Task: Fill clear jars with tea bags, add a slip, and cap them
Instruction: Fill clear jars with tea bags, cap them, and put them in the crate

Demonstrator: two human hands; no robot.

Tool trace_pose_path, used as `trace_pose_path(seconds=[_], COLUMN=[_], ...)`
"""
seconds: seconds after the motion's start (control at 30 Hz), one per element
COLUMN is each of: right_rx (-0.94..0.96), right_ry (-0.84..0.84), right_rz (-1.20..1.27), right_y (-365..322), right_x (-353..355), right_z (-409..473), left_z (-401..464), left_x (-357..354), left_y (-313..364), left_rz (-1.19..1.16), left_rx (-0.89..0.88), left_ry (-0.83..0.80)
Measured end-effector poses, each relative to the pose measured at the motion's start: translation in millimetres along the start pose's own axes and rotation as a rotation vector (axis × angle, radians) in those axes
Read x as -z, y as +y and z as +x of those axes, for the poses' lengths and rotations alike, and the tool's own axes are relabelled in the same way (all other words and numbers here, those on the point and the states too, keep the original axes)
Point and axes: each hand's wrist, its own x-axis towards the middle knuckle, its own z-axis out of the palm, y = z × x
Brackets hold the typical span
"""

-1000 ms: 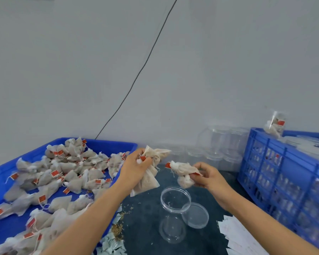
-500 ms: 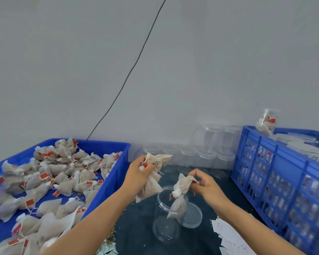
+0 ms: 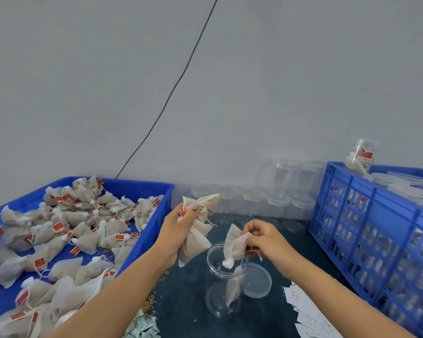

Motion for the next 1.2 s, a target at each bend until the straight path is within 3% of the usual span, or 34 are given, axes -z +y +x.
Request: trace_pose_path(seconds=[0.17,0.47,0.63,0.77,0.83,0.9,1.03,1.1,1.2], right_rx=[0.031,0.338,0.522,0.448,0.335,0.284,0.285,0.239,0.29], right_ry=[0.043,0.025,-0.22,-0.436,-0.58,-0.537,0.049,-0.023,-0.136], right_rz=[-0.162,-0.493,-1.104,-1.378,-1.323,-1.047,-0.441,-0.187,-0.218], right_y=[-1,-13,-17,-11,-15,-22,-31,-32,-27], right_x=[-3,-3,-7,-19,-19,-14,4,6,0], right_z=[2,1,1,3,3,5,12,10,8], left_z=[-1,-5,-7,-10,-11,-12,-15,-16,-19], left_x=[-2,-5,-5,-8,-8,-8,-10,-12,-15], left_y=[-4,-2,1,4,4,4,5,5,4], left_rz=[-0.011,-0.075,-0.119,-0.132,-0.127,-0.116,-0.09,-0.056,0.007], left_rx=[0.041,0.064,0.093,0.12,0.132,0.144,0.162,0.167,0.168], left_ry=[-0.038,-0.061,-0.074,-0.1,-0.122,-0.149,-0.214,-0.257,-0.303])
